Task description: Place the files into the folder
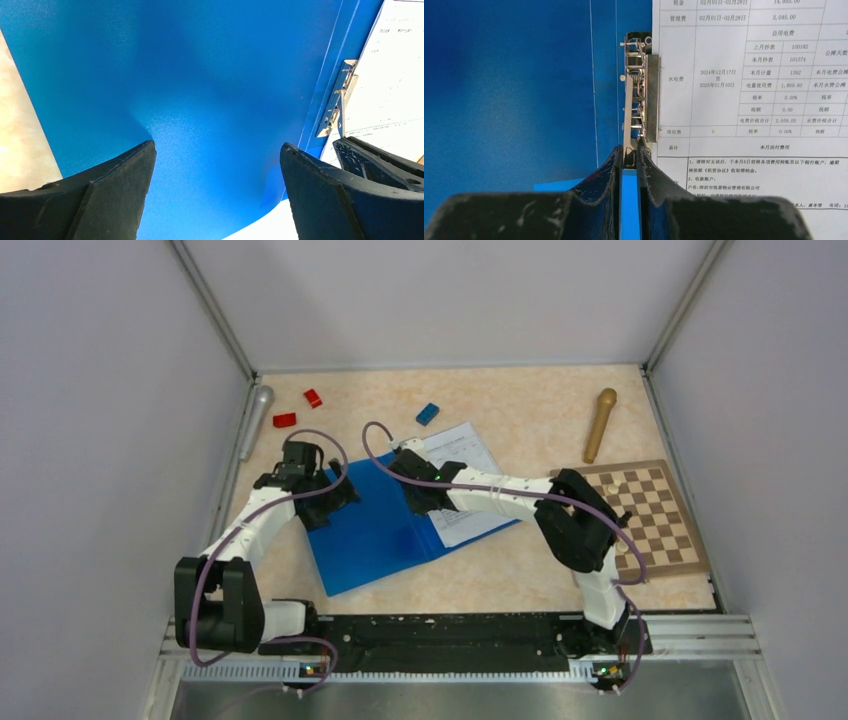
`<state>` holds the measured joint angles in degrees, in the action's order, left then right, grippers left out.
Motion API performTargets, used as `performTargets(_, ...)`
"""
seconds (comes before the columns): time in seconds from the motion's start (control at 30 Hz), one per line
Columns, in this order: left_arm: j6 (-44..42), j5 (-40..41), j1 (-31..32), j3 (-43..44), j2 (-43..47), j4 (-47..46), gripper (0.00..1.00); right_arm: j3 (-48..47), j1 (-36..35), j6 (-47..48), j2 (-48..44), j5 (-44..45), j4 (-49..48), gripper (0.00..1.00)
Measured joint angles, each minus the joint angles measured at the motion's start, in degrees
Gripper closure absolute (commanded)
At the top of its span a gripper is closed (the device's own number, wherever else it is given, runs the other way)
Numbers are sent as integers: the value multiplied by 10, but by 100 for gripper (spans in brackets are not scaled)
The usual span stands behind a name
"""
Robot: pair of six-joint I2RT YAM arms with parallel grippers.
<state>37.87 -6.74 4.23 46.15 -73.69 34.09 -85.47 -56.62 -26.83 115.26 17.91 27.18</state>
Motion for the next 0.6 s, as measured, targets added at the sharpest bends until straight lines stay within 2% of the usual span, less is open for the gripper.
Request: performTargets(0.6, -1, -3, -1, 0, 0, -2, 1, 37, -3, -2, -4, 3, -34, 100)
